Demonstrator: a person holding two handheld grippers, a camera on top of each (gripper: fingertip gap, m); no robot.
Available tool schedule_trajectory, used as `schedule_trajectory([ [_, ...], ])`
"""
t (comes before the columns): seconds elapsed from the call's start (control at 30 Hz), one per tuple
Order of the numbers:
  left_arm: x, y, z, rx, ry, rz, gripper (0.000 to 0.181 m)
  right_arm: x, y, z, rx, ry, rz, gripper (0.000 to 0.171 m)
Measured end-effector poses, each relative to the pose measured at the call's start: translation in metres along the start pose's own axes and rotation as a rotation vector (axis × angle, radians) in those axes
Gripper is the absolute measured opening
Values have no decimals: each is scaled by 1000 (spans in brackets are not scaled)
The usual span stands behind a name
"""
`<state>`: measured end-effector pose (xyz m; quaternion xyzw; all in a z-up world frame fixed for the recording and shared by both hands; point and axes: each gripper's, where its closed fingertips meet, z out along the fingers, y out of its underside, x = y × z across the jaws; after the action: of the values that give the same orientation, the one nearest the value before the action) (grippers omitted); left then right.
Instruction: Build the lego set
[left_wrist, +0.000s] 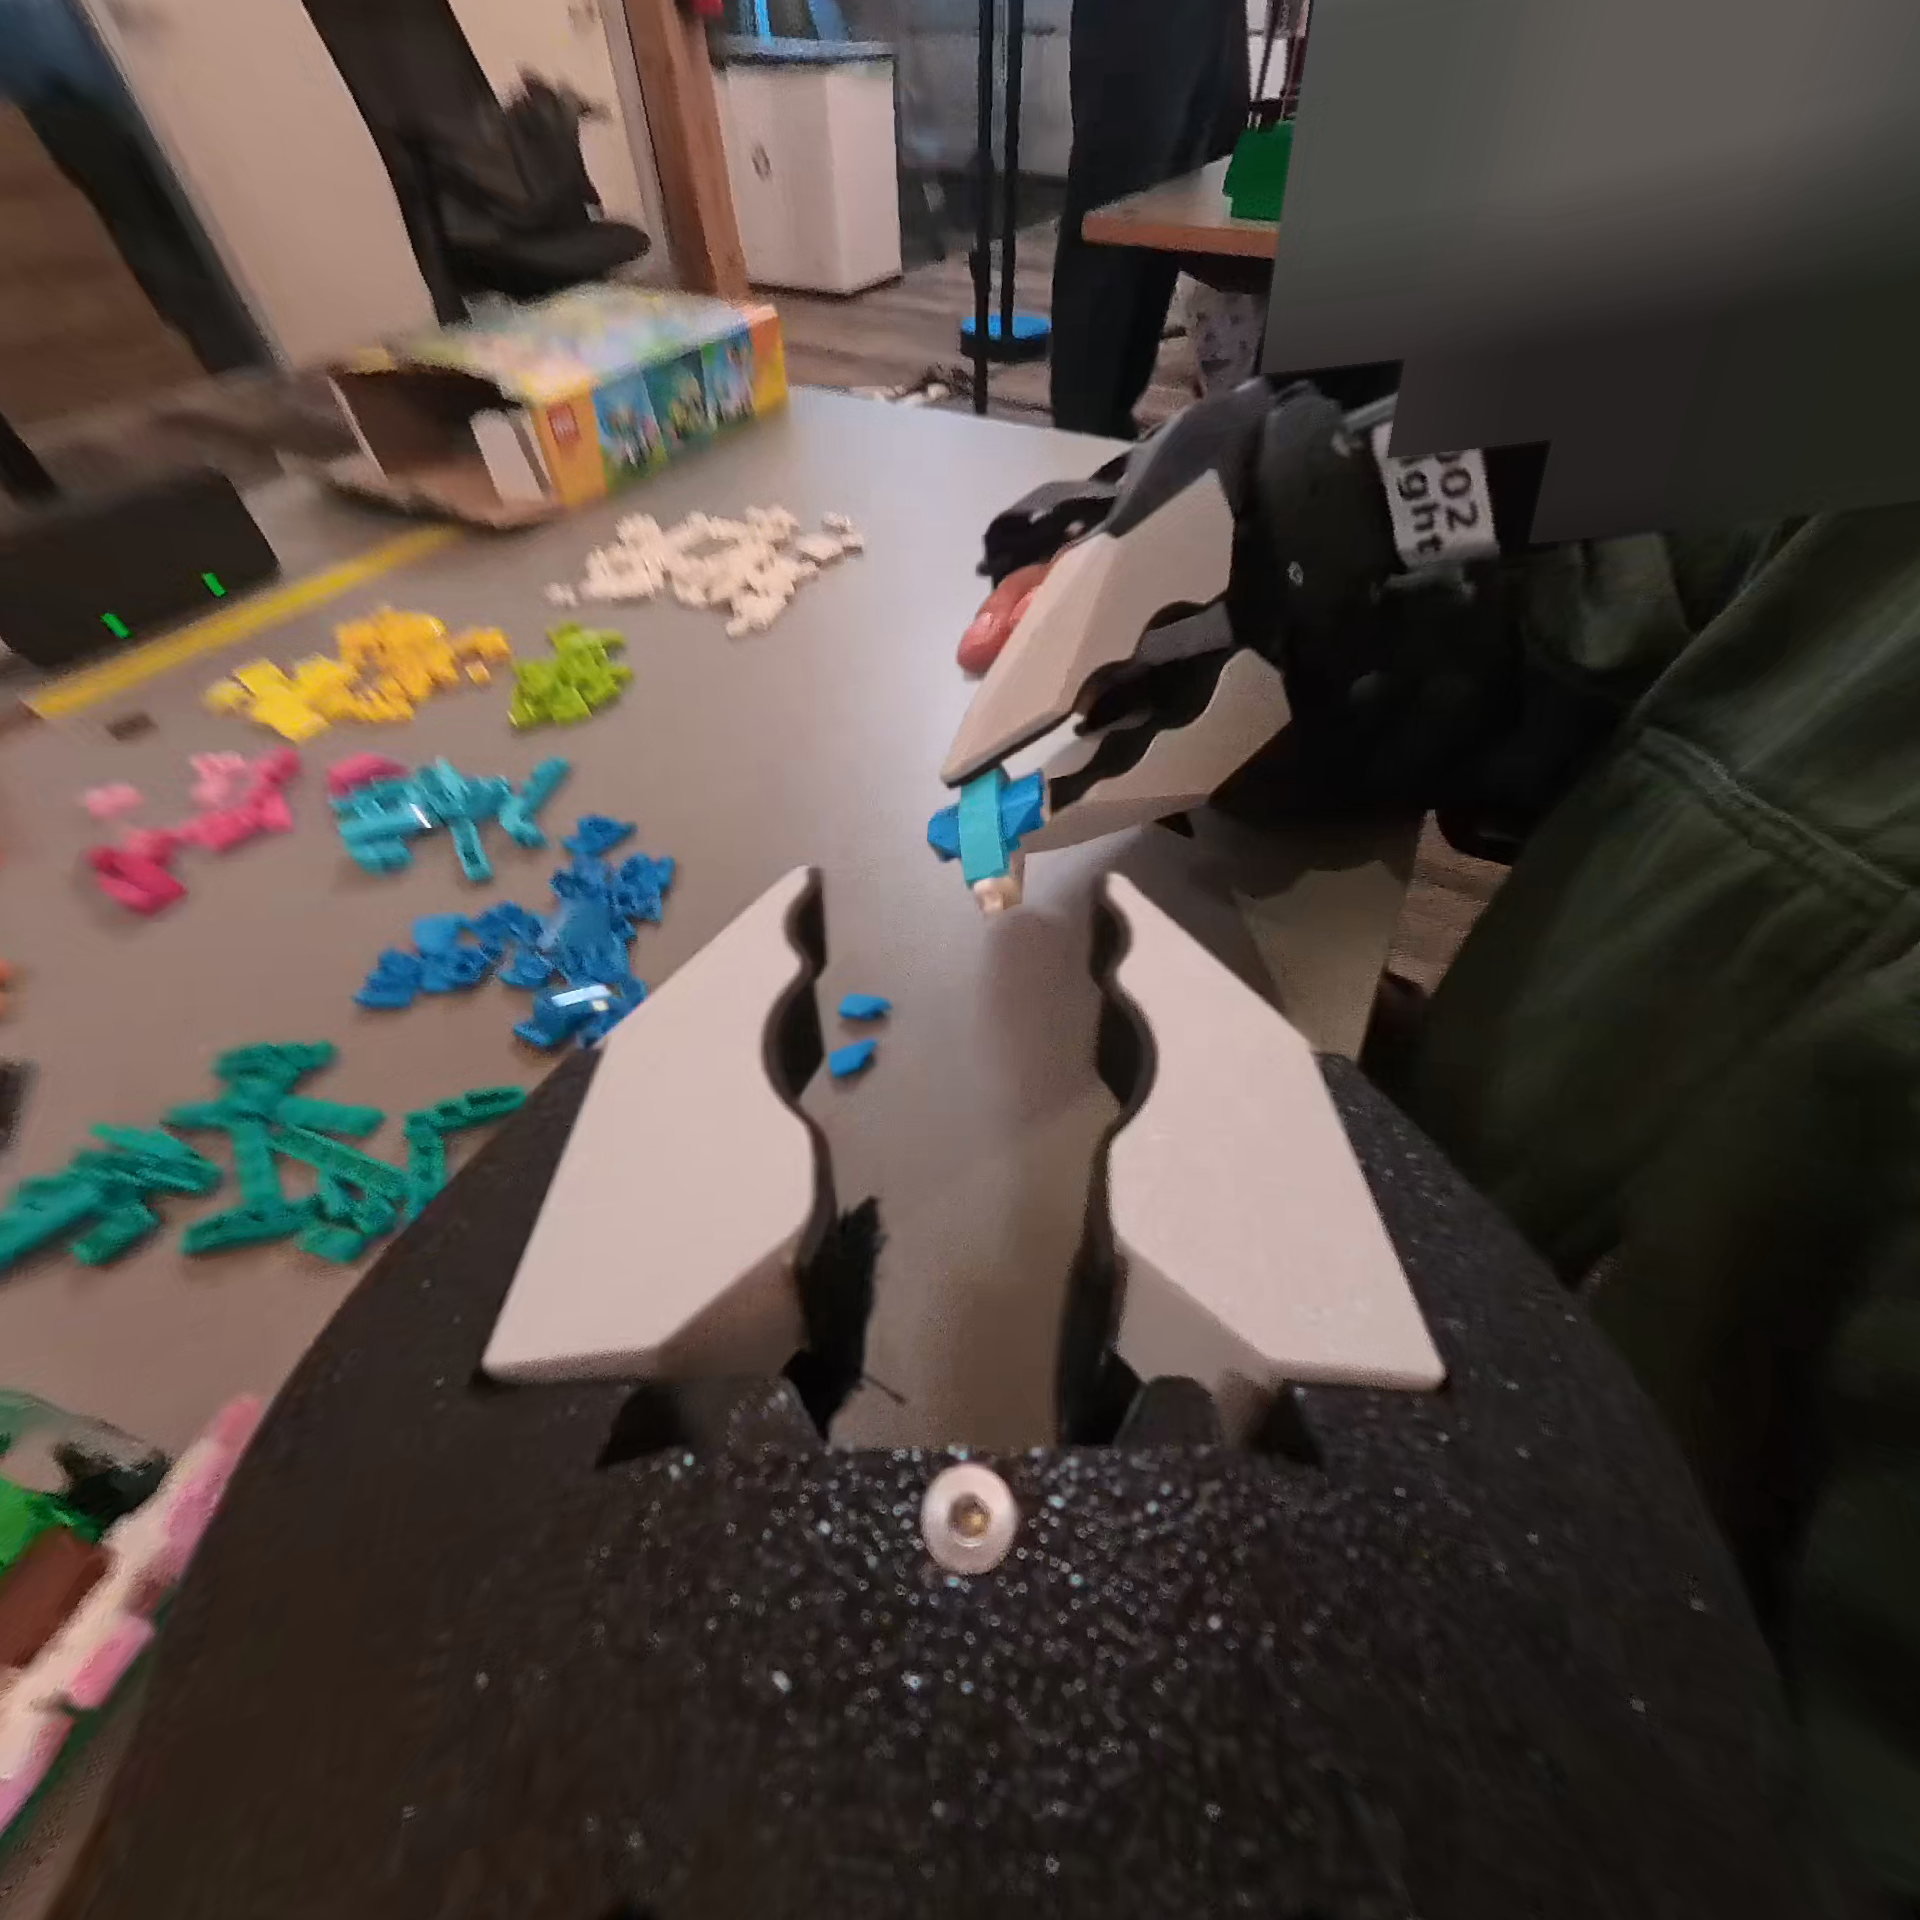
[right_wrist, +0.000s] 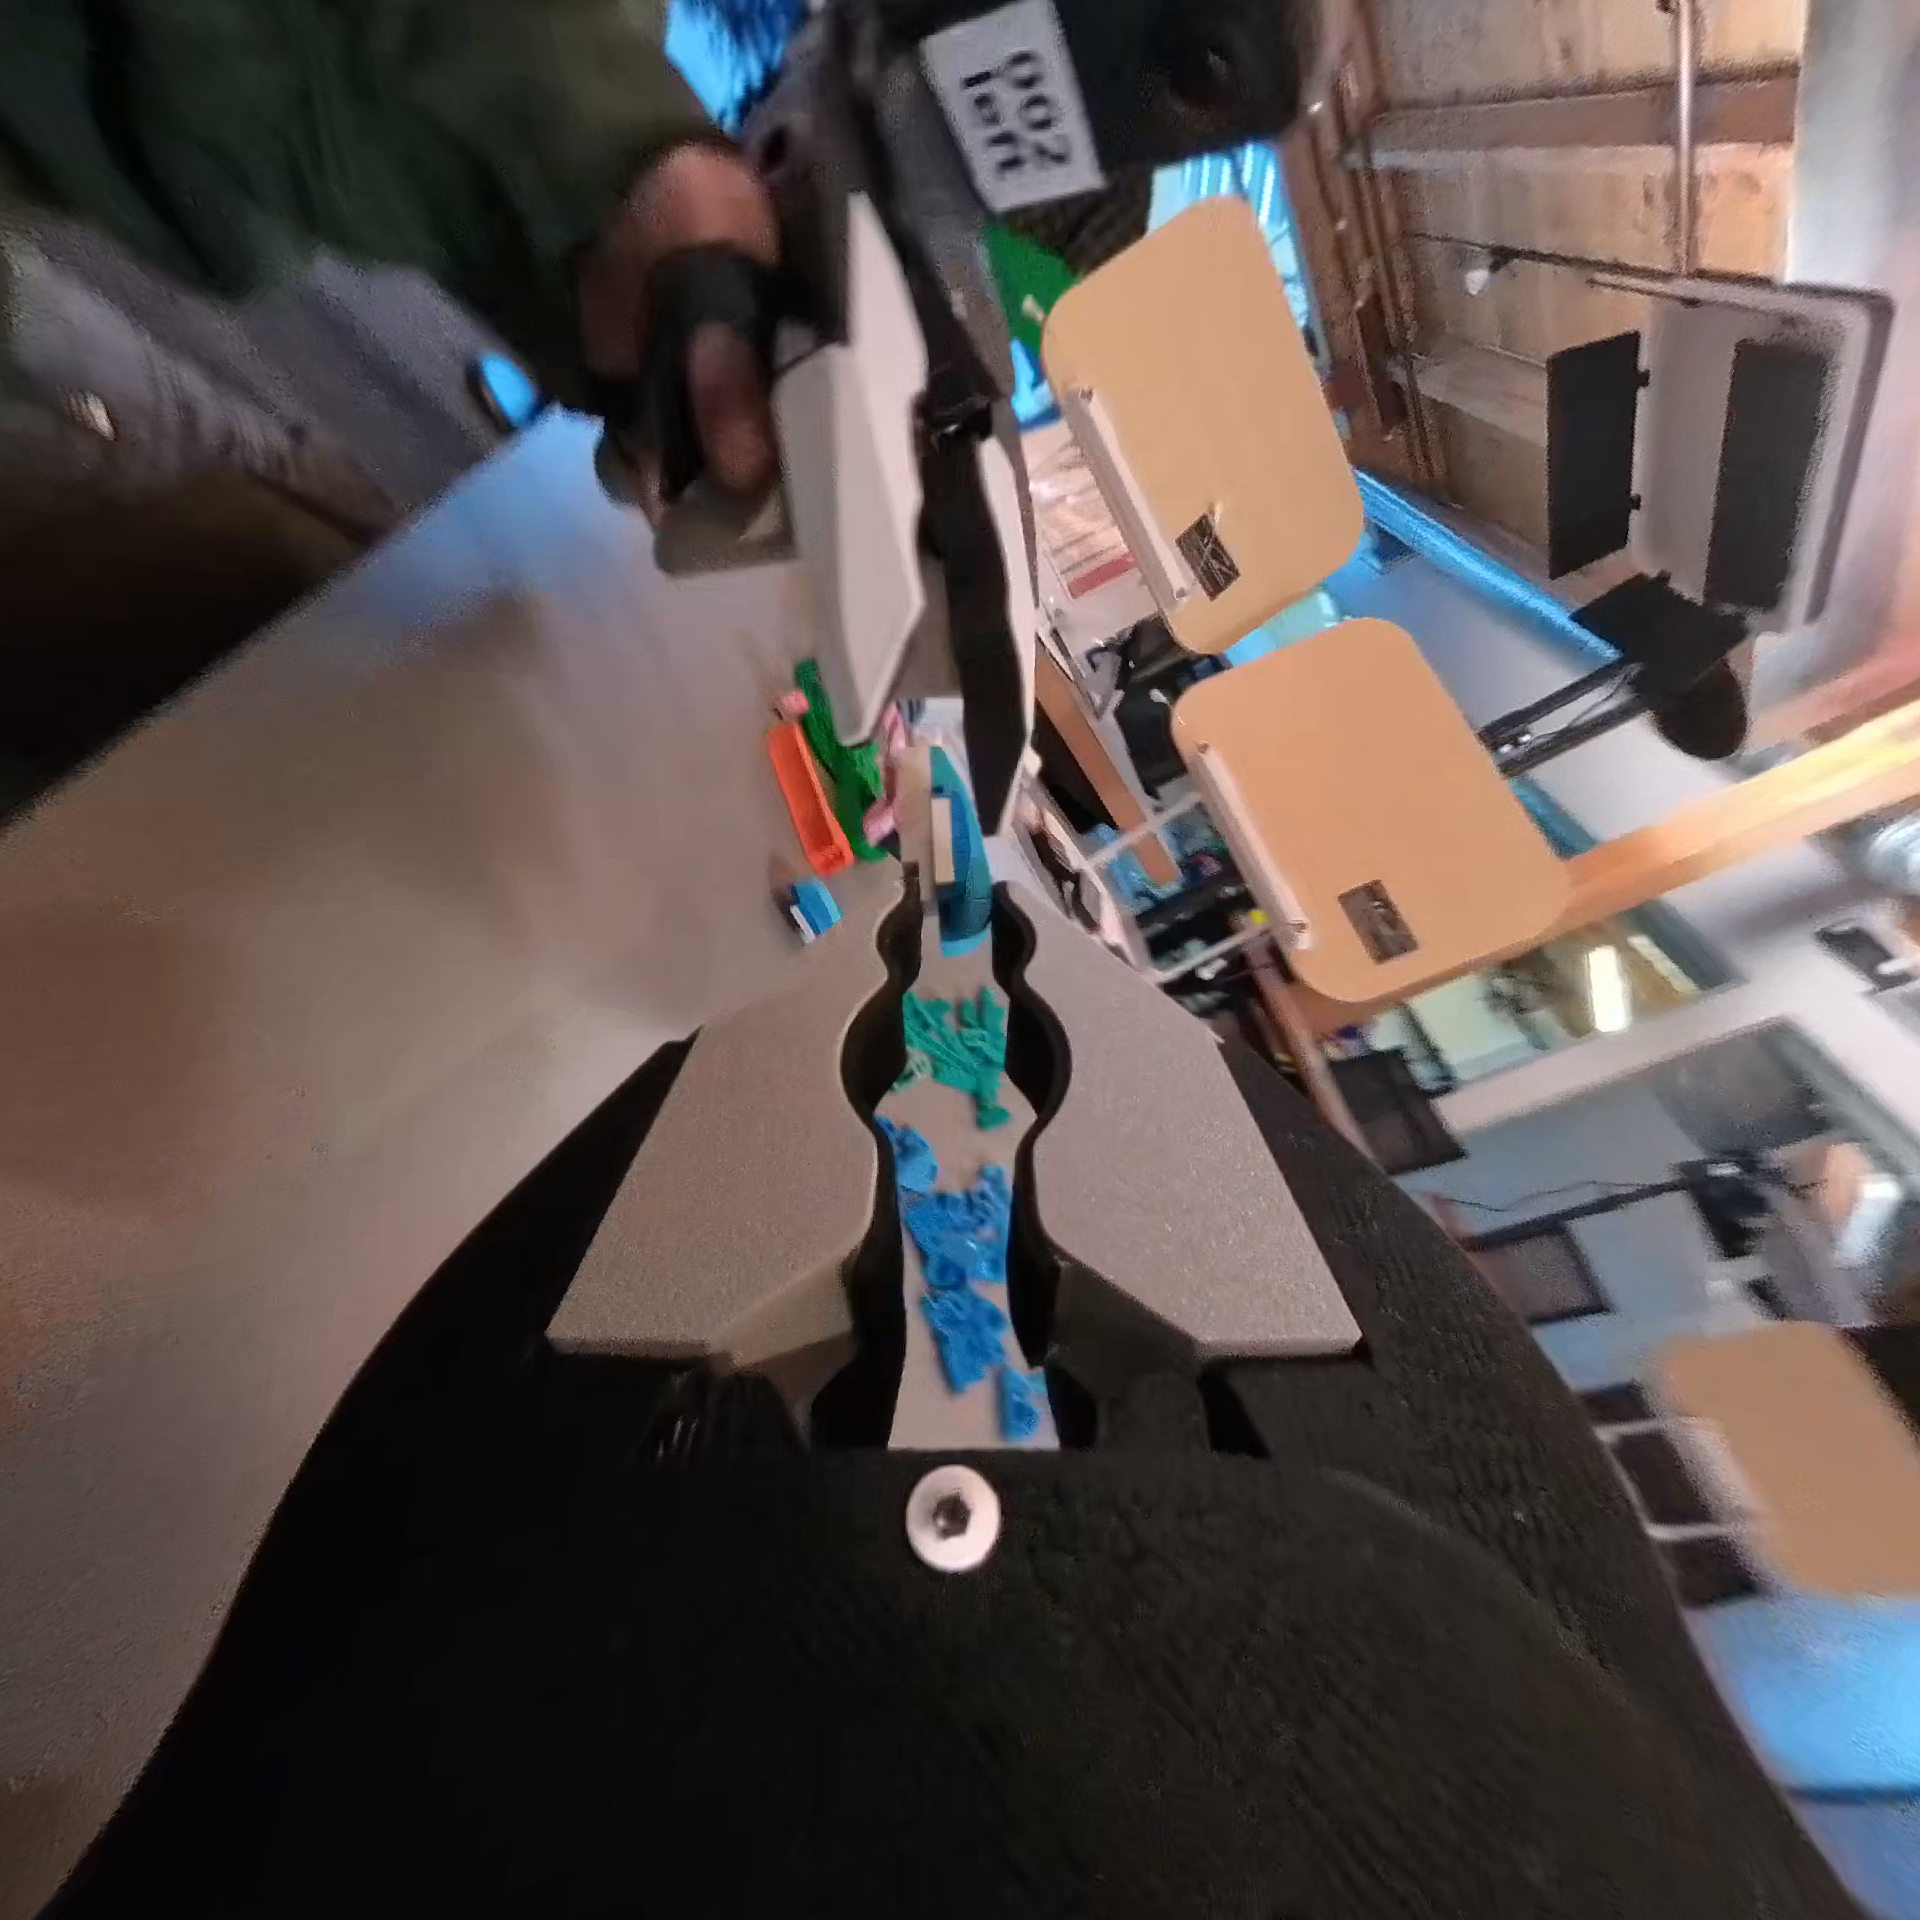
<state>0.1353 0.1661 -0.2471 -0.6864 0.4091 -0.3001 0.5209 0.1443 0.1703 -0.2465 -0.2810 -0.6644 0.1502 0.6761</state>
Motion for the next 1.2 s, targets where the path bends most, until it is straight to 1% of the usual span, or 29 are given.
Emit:
schedule_trajectory([
  [0.03,1,-5,0,19,-21,59,54,3,-4,-2,40,-16,96,11],
  [0.1,7,-12,3,26,-38,150,51,7,-11,-5,136,-88,377,11],
  [0.17,9,-15,8,25,-38,146,44,16,-18,-9,261,-177,718,11],
  [0.23,11,-20,12,48,-20,96,38,28,-19,-15,375,-232,987,11],
  [0.3,12,-27,14,102,-2,36,27,36,-16,-19,437,-257,1132,11],
  [0.37,12,-35,14,162,6,-17,20,37,-18,-21,486,-301,1208,11],
  [0.47,9,-47,16,220,2,-96,23,40,-24,-25,591,-370,1328,11],
  [0.53,10,-55,17,250,16,-122,21,42,-25,-27,638,-385,1374,11],
  [0.63,13,-59,20,257,20,-111,17,44,-25,-29,648,-371,1352,11],
  [0.8,15,-61,23,269,13,-104,4,44,-25,-29,650,-357,1331,11],
  [1.03,16,-63,26,263,-22,-59,4,44,-27,-29,654,-353,1316,11],
  [1.2,13,-61,26,245,-25,-78,3,44,-25,-28,645,-343,1306,11],
])
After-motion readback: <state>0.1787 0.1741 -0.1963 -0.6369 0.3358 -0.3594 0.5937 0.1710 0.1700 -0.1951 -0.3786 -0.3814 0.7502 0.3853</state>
